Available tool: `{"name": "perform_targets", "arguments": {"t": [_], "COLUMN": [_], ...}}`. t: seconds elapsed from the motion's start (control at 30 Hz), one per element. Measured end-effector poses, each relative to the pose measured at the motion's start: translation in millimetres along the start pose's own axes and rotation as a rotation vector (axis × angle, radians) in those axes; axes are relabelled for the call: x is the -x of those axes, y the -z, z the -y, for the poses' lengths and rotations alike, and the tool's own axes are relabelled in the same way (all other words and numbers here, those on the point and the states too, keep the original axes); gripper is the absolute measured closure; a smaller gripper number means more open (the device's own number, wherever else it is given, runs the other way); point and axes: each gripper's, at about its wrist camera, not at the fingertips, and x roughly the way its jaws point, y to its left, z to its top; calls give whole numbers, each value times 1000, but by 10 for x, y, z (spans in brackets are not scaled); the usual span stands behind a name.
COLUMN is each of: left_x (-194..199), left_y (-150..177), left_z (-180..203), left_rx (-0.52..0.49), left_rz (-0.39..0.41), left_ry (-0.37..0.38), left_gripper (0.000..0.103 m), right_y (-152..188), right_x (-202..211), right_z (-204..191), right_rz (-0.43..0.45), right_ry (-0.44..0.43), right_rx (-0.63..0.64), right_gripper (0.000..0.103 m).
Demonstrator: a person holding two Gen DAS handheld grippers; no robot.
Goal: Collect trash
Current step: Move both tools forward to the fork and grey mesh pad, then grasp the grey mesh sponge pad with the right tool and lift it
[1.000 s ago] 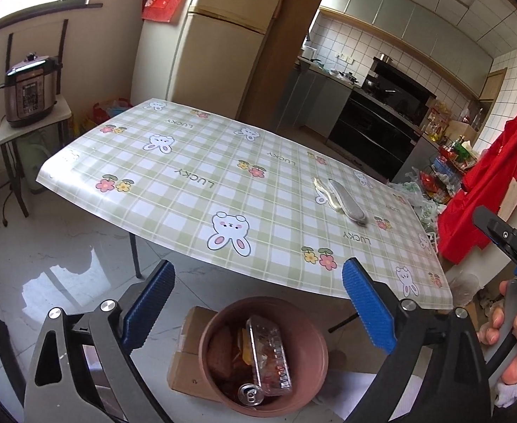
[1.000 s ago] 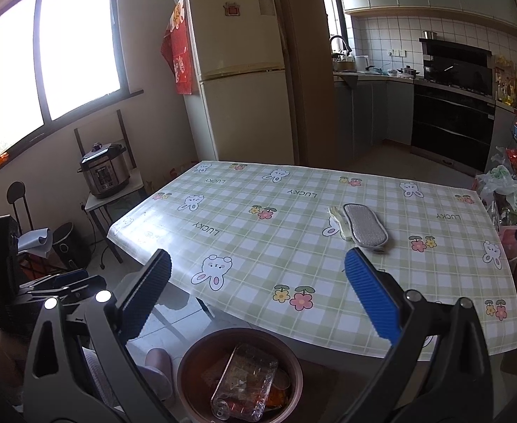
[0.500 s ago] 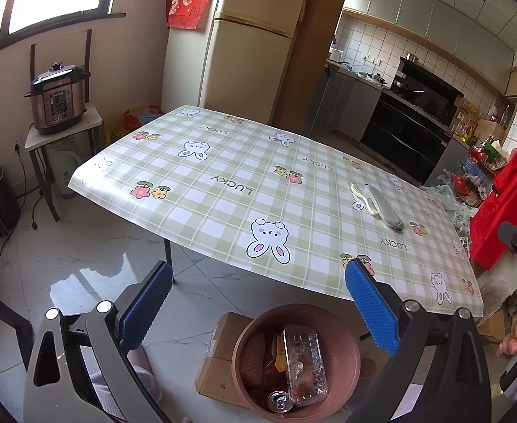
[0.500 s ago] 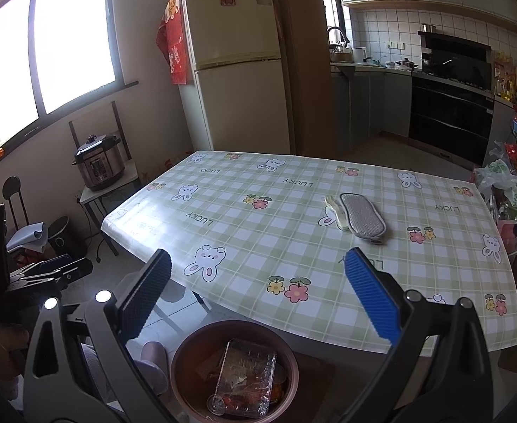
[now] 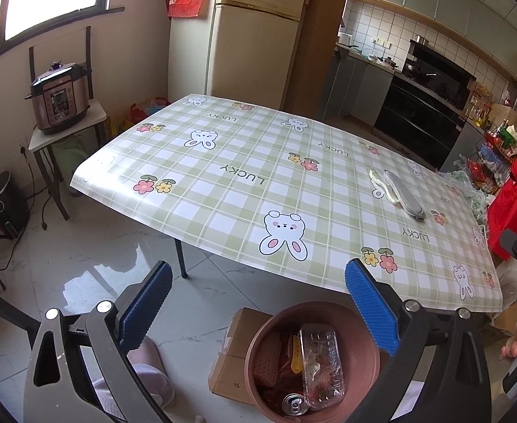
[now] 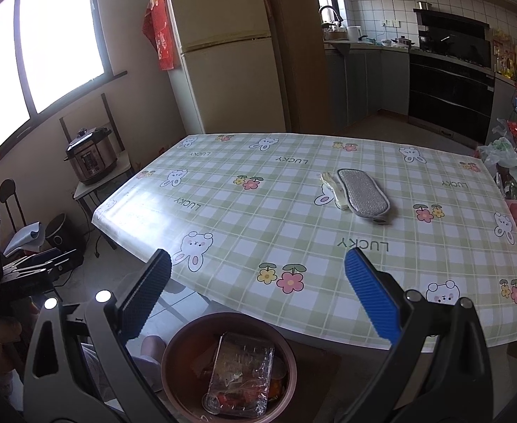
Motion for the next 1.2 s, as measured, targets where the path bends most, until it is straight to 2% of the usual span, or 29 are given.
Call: {"name": "perform_targets", "arguments": {"t": [0.2,0.37,0.53,0.7,0.87,1.1,1.2], "left_x": [-393,-853,-1362,-1844,-2282,-2624,-2718], "left_y": [-118,-273,-504,-770,-983,-1109,-1126], "left_z": [181,412,707,999,1233,1501,1590], "left_rx": [-43,-76,-94,-103,-98,-133,-140], "left_rz": [-47,-83,-104,-119,-144,-171,-183], "left_ry": [10,34,73,123,154,183,203], "left_gripper": [7,7,7,11,16,20,22], "right_y": [-29,-238,-576,-836,-906,-872,-881], "right_x": [-417,-906,-1535,-2345,-2971,-3269,-3240], "right_z": [344,732,1253,1715,2058,2240,2309], "right_rz": [-53,-89,-121,-212,-294,-349,-339], "right_ry": [7,25,37,48,17,34,10], "right_rx": [-24,-3,14,25,-67,-88,-116], "right_gripper": [6,6,6,6,6,5,10]}}
